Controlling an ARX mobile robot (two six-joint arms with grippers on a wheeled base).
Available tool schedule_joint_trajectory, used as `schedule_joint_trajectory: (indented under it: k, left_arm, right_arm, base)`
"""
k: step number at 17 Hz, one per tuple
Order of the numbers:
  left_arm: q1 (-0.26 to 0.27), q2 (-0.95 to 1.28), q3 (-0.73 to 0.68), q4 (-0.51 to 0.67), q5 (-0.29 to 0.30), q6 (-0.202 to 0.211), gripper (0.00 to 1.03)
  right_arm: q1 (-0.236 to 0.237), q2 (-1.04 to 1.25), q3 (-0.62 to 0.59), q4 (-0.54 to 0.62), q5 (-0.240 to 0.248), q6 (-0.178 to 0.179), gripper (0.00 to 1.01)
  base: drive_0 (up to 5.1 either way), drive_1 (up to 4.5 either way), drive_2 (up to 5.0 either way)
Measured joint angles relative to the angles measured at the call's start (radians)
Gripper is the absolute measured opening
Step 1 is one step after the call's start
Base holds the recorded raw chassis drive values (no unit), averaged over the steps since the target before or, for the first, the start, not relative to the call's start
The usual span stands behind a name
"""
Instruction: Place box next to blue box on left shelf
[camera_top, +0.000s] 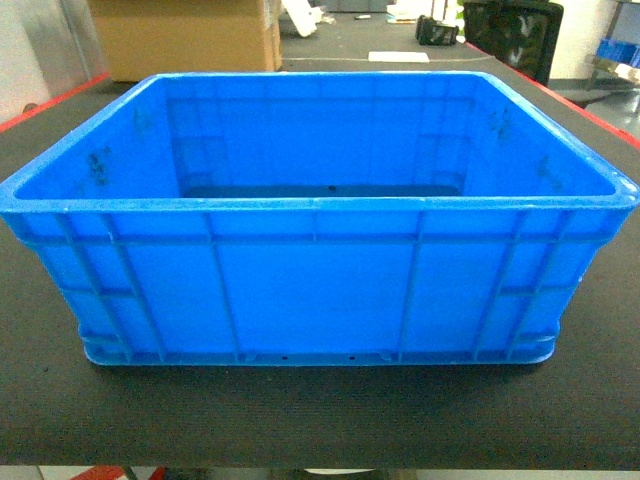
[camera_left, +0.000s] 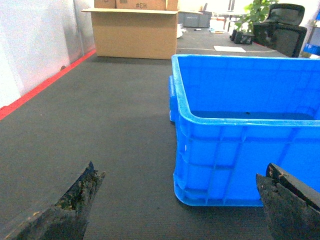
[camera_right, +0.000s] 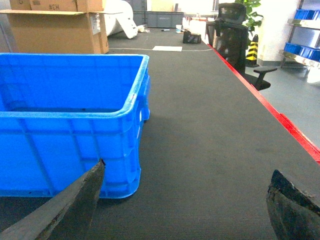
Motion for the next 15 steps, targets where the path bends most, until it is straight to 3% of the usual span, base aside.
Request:
schedule_joint_trajectory:
  k: [15]
  left_arm:
    - [0.0, 0.0, 0.0, 0.0, 0.0, 0.0, 0.98]
  right_arm:
    - [0.0, 0.0, 0.0, 0.0, 0.0, 0.0, 0.98]
  base:
    - [0.0, 0.0, 0.0]
